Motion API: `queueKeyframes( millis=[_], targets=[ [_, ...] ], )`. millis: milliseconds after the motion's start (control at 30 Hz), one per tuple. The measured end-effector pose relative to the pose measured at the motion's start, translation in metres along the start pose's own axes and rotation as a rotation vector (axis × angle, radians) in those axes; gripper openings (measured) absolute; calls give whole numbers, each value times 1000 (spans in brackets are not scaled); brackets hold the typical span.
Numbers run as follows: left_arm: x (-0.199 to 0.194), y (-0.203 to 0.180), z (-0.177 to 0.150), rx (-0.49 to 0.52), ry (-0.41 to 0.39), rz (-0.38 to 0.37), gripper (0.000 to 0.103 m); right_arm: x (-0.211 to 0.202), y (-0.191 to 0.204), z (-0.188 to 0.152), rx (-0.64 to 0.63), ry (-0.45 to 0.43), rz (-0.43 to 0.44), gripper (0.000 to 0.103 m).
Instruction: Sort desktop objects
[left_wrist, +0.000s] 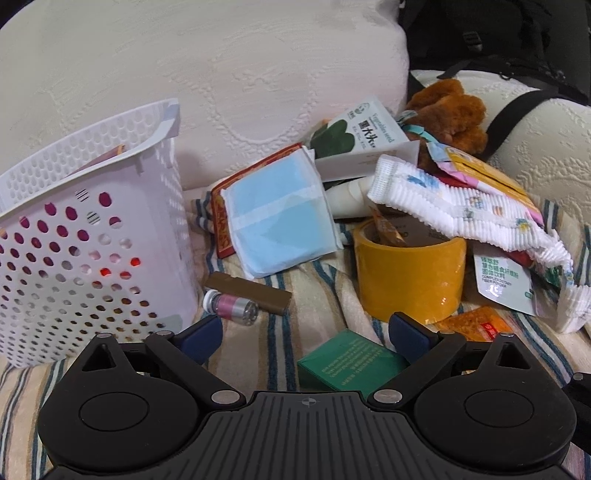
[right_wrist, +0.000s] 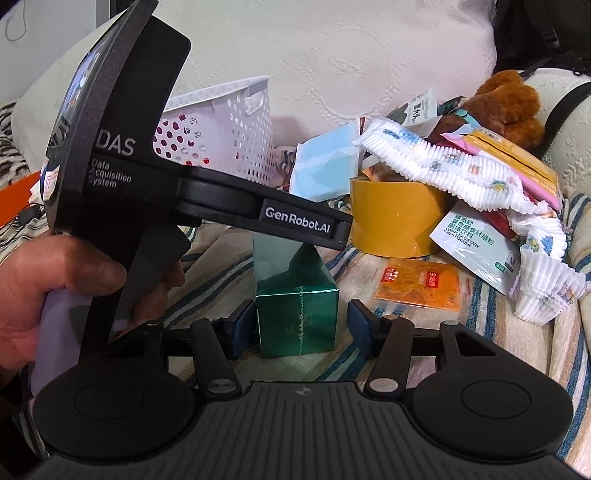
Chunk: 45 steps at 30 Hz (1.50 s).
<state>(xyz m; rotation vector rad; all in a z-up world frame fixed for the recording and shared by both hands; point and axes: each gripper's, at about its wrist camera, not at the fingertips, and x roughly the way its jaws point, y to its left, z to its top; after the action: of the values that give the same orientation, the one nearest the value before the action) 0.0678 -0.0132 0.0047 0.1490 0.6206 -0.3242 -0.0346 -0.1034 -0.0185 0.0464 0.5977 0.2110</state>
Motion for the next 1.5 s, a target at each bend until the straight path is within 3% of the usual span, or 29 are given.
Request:
queueKeyframes(
  millis=[133,233,367,433,567,667,800,900,1033,1333,1500],
  targets=[
    [3,4,3,-21,-11,2,92,0,1,0,-3,1,5,53],
    [15,29,7,-153,39,2,93,0,1,0,-7,4,5,52],
    [30,59,9,-341,105,-68,96,1,2,0,-10,6,6,53],
    [34,63,9,-378,126,-111,98,2,2,1,-15,6,4,53],
    [35,49,10,-335,157,-188,99,4,5,2,-31,9,1,53],
    [33,32,8,-303,205,-279,92,4,5,3,-28,10,6,49],
    [15,8,4,-194,183,-256,83,-1,2,5,18,11,31,46],
    [5,12,2,-225,155,-249,72,-10,0,7,37,-16,78,45],
    [-10,30,7,-305,124,-277,49,-21,15,9,-55,-60,37,44],
    [-22,20,8,-220,91,-278,50,-27,11,17,16,-51,64,43],
    [-20,31,4,-284,105,-264,57,-36,-20,21,178,-63,101,44]
  ],
)
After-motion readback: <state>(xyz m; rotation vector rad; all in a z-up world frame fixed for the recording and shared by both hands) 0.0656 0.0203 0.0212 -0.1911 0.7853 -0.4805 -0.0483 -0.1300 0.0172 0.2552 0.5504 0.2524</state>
